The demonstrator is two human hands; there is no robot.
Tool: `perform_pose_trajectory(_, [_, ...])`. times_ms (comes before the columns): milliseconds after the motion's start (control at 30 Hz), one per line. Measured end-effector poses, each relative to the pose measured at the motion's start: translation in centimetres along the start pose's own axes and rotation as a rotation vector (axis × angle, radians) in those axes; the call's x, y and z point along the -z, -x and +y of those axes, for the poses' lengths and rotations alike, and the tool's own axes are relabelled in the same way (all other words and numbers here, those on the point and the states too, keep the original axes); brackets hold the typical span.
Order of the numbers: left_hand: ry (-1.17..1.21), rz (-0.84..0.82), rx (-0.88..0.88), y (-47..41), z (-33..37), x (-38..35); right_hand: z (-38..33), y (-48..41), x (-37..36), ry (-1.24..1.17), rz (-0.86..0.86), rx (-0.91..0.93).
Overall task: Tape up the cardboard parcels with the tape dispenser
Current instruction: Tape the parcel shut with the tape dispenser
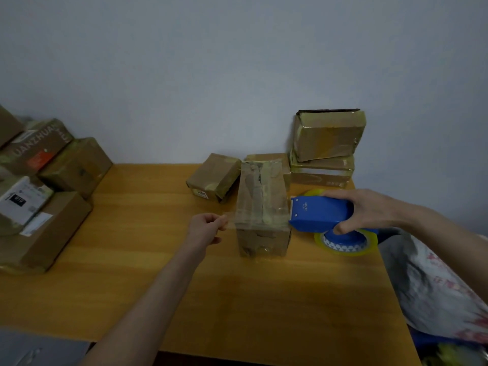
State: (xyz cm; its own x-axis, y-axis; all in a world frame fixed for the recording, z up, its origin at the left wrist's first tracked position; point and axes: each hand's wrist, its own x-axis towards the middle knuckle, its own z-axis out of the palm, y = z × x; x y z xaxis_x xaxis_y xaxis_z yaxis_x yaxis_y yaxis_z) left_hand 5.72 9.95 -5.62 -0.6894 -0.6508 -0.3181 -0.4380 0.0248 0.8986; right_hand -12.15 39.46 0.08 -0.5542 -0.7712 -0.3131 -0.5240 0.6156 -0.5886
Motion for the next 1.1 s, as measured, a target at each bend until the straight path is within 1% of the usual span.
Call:
perform_pose_trajectory(133, [-0.005, 0.001, 0.028, -0.4, -0.6, -0.2, 0.1, -0.8, -0.6, 0.034, -0.023, -0.058])
perform_pose_trajectory(267, [-0.004, -0.009, 0.07, -0.9, -1.2, -0.4, 0.1, -1.8, -1.5, 0.054, -0.072, -0.07])
perform_pose_trajectory(367, [-0.015, -0.039, 0.093, -1.3, -1.6, -0.7, 0.3, -2.3, -2.0, 0.08, -0.094, -0.106])
perform_pose_trajectory(533, [-0.077, -0.095, 0.119, -1.6, -2.0, -1.4, 0.6, -2.6, -2.6, 0.082, -0.097, -0.088])
perform_pose_trajectory(600, [-0.156, -0.123, 0.123, -1.5, -1.8, -1.3, 0.7, -2.5, -2.7, 0.07, -0.087, -0.079])
perform_pose_trajectory(633, [-0.232, -0.147, 0.144, -1.4, -1.6, -1.0, 0.7, -2.4, -2.8, 0.063, -0.083, -0.081])
perform_pose_trajectory(700, [-0.491, -0.16, 0.154, -1.2, -1.6, -0.2, 0.7, -2.0, -2.9, 0.056, -0.077, -0.095])
perform_pose_trajectory(733, [-0.653, -0.091, 0.079, -1.0, -1.6, 0.2, 0.7, -1.8, -3.0, 0.065, -0.069, -0.099])
perform_pose_trajectory(767, [-0.781, 0.035, -0.067, -1.0, -1.8, 0.6, 0.6, -1.7, -3.3, 0.08, -0.06, -0.097])
perform_pose_trajectory(800, [-0.835, 0.168, -0.3, -0.7, -1.7, 0.6, 0.6, -1.7, -3.5, 0.088, -0.048, -0.088])
perform_pose_trajectory(833, [-0.838, 0.236, -0.559, -0.1, -1.4, 0.1, 0.5, -1.7, -3.8, 0.083, -0.044, -0.074])
perform_pose_trajectory(867, [-0.819, 0.231, -0.791, 0.6, -0.9, -0.8, 0.4, -1.8, -4.1, 0.068, -0.048, -0.055])
perform_pose_trajectory(900, [-0.841, 0.157, -0.937, 1.4, -0.4, -2.0, 0.2, -1.9, -4.4, 0.055, -0.053, -0.036])
perform_pose_trajectory(933, [-0.897, 0.029, -0.979, 2.1, -0.3, -3.2, 0.0, -1.8, -4.7, 0.053, -0.055, -0.023])
perform_pose_trajectory(1000, [-1.103, -0.19, -0.875, 2.7, -0.9, -5.0, -0.2, -1.4, -5.0, 0.077, -0.036, -0.014])
perform_pose_trajectory(1033, [-1.195, -0.243, -0.829, 2.6, -1.4, -5.2, -0.2, -1.1, -5.2, 0.095, -0.016, -0.015])
perform_pose_trajectory(1100, [-1.268, -0.243, -0.828, 2.2, -2.1, -5.0, 0.3, -0.8, -5.4, 0.114, 0.025, -0.006])
